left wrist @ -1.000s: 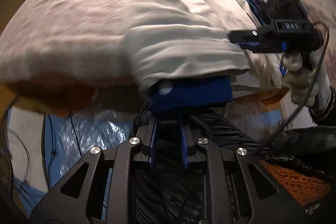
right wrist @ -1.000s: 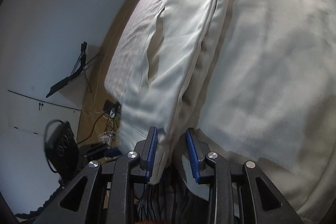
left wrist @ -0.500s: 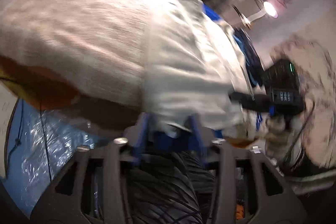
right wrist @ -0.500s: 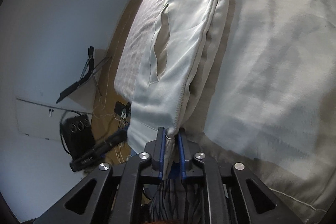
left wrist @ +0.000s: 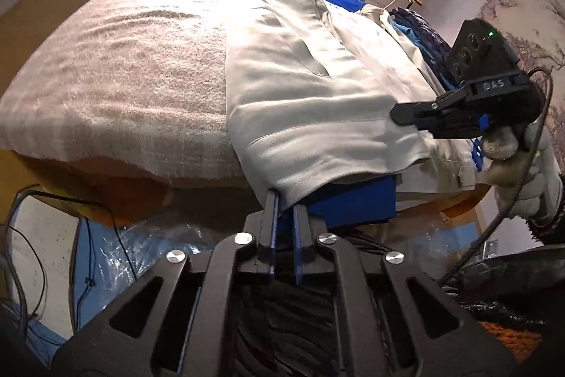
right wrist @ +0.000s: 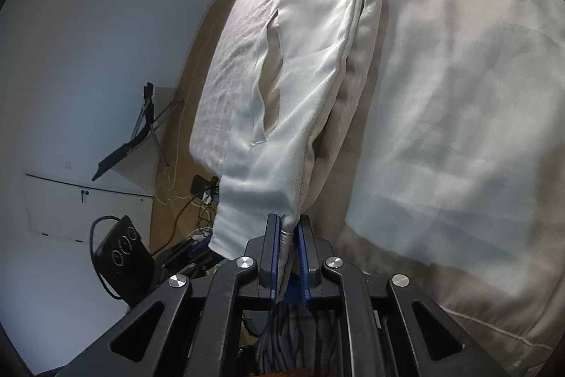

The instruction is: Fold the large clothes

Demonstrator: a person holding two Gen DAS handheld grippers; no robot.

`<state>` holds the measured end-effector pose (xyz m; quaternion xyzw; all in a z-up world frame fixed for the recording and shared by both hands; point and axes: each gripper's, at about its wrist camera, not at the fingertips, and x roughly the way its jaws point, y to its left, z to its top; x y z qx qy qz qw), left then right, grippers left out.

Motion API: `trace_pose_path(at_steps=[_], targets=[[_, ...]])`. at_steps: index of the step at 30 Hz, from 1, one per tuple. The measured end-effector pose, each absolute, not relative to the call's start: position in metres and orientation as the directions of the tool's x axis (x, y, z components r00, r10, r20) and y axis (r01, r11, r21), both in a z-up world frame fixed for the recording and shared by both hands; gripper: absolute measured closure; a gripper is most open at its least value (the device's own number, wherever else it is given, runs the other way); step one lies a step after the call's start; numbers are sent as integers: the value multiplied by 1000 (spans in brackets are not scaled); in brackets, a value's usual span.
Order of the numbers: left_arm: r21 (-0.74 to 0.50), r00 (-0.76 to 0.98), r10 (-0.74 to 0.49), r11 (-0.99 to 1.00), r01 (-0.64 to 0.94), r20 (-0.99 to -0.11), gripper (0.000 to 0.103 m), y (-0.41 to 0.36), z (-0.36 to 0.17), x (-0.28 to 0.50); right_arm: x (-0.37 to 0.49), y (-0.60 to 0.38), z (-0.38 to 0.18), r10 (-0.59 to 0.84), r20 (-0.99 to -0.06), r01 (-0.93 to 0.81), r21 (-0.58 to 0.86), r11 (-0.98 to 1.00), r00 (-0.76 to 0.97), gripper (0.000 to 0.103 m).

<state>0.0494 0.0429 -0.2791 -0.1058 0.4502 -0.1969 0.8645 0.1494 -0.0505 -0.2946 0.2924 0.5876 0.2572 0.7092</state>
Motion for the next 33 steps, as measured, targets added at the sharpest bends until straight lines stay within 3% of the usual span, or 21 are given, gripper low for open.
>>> trace_pose_path(at_steps=[11,14,16,18,22,29,31,33], targets=[[-292,514,-371,928,230,-774,100,53,-284,43,141,-35,-298,638,-744,-95,633,768,199,96],[-259,529,-338,941,219,-779,100,58,-273,37,134,-31,-278,619,-750,-178,592,786,233,86],[-249,551,-327,945,215,-768,100,62,-263,31,128,-33,-267,611,-744,-206,575,792,269,70],[-248,572,-328,944,216,-752,100,65,-250,27,120,-40,-251,592,-736,-230,546,806,327,62],[-252,607,-317,948,193,-729,100,72,-229,23,104,-60,-230,571,-715,-238,521,820,402,56],[-278,649,-344,938,207,-678,100,54,-193,34,67,-126,-206,425,-711,-120,437,891,561,55],[-298,647,-367,929,219,-668,90,43,-185,40,56,-150,-203,383,-712,-65,430,901,589,55],[-316,641,-389,920,232,-662,56,31,-180,45,46,-173,-201,344,-713,-11,427,904,610,55]])
